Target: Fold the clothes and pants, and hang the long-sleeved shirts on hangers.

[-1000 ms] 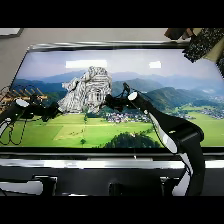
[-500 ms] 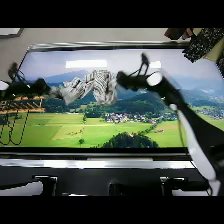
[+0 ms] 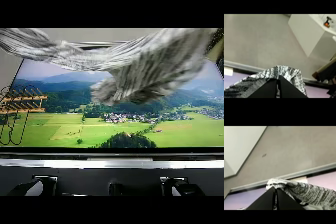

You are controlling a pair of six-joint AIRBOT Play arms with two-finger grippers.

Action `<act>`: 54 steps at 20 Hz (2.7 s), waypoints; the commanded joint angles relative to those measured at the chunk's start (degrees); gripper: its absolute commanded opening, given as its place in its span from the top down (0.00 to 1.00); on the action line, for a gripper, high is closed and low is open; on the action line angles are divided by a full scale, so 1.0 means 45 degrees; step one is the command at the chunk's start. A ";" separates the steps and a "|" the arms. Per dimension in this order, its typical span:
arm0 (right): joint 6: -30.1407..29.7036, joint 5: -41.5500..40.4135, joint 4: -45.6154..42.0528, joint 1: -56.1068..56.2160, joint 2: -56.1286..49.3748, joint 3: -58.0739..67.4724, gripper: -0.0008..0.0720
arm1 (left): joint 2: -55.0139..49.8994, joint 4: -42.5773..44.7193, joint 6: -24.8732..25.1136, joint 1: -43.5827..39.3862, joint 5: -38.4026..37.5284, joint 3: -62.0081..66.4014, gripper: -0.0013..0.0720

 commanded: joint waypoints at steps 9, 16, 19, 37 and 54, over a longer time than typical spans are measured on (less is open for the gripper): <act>0.1141 0.0427 -0.2623 -0.0262 0.2234 0.0806 0.94 | 0.3313 0.3609 -0.3118 0.0019 -0.1035 0.0248 0.96; 0.1928 -0.4585 0.2492 -0.0058 -0.5003 0.0806 0.94 | 0.1409 0.3623 -0.2671 -0.0034 0.0155 -0.2215 0.96; 0.0243 -0.5717 0.5090 0.1360 -0.7966 0.0806 0.94 | 0.0214 0.4216 -0.2297 -0.0034 0.1025 -0.3055 0.96; -0.3308 0.5217 0.2943 -0.0063 -0.9670 0.0782 0.23 | -0.4886 0.2837 -0.2361 -0.0325 -0.2273 -0.3827 0.00; -0.4605 0.4211 0.4658 -0.4852 -0.0665 -1.5732 0.30 | 0.1146 -0.0369 -0.4809 -0.5202 -0.1292 -1.5305 0.00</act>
